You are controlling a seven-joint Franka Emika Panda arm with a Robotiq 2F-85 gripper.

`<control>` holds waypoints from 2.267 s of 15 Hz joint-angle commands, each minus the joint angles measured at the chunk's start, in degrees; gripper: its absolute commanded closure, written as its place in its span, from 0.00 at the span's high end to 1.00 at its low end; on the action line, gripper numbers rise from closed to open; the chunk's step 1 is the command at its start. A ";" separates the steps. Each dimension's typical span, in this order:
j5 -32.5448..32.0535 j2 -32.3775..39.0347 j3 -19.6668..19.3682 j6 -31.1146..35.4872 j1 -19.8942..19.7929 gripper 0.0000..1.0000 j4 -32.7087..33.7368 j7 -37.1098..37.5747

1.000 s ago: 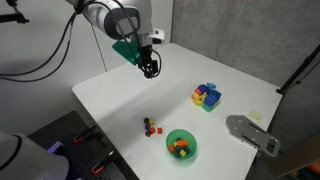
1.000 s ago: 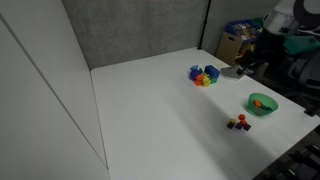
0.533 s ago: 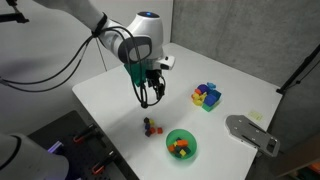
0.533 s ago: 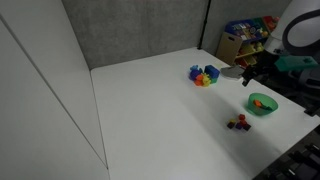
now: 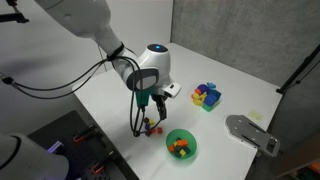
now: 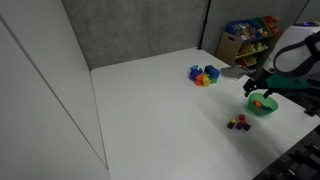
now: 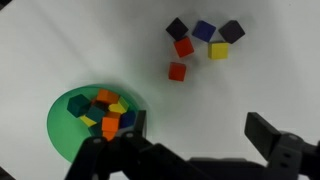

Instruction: Put the small orange block in the green bowl

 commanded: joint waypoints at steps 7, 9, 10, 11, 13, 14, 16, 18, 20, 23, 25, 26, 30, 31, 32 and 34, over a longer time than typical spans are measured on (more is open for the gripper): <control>2.95 4.85 -1.02 2.04 1.12 1.00 0.76 0.10; 3.31 8.17 -1.76 3.00 1.43 1.00 2.71 2.00; 4.55 9.06 -1.24 3.53 0.76 1.00 2.96 1.41; 5.75 10.31 -0.97 4.58 0.27 1.00 3.37 1.44; 8.44 12.76 -0.29 5.51 -0.55 1.00 4.48 0.93; 9.65 14.02 0.07 6.34 -0.90 1.00 5.01 0.63; 11.47 16.78 0.78 8.15 -1.37 1.00 6.30 0.23; 12.69 19.47 1.50 10.36 -1.52 1.00 7.48 -0.03; 13.18 21.79 2.11 12.31 -1.45 1.00 8.61 -0.31; 13.18 24.63 2.94 13.92 -1.27 1.00 9.93 -0.50; 13.03 26.06 3.02 14.42 -0.94 1.00 10.56 -0.41; 13.00 26.70 3.00 14.75 -0.80 1.00 10.78 -0.37; 12.88 28.13 2.84 15.57 -0.46 0.69 11.29 -0.42; 12.86 28.26 2.74 15.98 -0.33 0.61 11.27 -0.39; 12.86 28.18 2.82 16.48 -0.38 0.51 11.09 -0.51; 12.83 27.56 3.06 17.16 -0.54 0.35 10.52 -0.83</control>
